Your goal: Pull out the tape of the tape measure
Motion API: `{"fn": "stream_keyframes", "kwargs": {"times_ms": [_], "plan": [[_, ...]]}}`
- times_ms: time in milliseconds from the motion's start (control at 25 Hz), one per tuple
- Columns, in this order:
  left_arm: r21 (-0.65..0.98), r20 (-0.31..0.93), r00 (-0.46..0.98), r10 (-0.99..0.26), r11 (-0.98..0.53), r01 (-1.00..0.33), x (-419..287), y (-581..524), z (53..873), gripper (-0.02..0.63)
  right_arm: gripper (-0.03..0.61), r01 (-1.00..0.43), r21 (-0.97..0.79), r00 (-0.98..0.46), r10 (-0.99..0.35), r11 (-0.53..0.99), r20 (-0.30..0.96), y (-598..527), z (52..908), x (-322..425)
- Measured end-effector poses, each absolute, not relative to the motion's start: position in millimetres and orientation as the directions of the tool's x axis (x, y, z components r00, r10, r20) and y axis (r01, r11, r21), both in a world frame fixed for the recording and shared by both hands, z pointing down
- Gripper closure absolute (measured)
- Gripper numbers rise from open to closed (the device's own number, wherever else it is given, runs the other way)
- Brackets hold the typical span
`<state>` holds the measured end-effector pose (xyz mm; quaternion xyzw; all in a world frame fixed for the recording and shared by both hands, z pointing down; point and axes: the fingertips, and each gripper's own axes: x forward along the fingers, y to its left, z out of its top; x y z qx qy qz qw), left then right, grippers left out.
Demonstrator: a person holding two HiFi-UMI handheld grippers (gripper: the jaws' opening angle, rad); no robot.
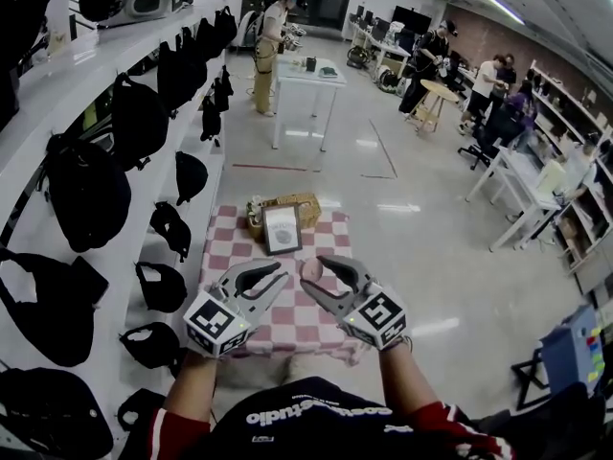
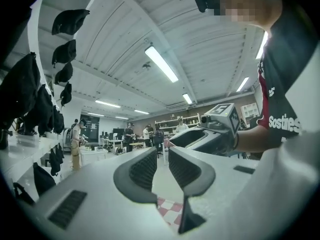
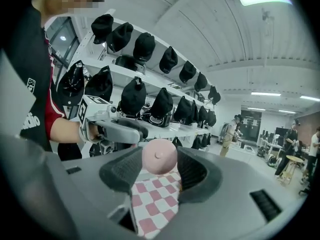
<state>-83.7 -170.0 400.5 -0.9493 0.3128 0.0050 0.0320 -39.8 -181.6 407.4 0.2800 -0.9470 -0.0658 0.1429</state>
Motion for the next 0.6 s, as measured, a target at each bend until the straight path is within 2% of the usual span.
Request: {"fn": "stream_keyframes", "kwargs": {"times_ms": [600], "plan": [[-0.063, -0.045, 0.849, -0.527, -0.846, -0.529, -76.6, -152.8, 392.2, 0.540, 0.356, -0.322, 0.224, -0.895, -0.373, 0.920, 0.245, -152.6, 416.4, -61.1]]}}
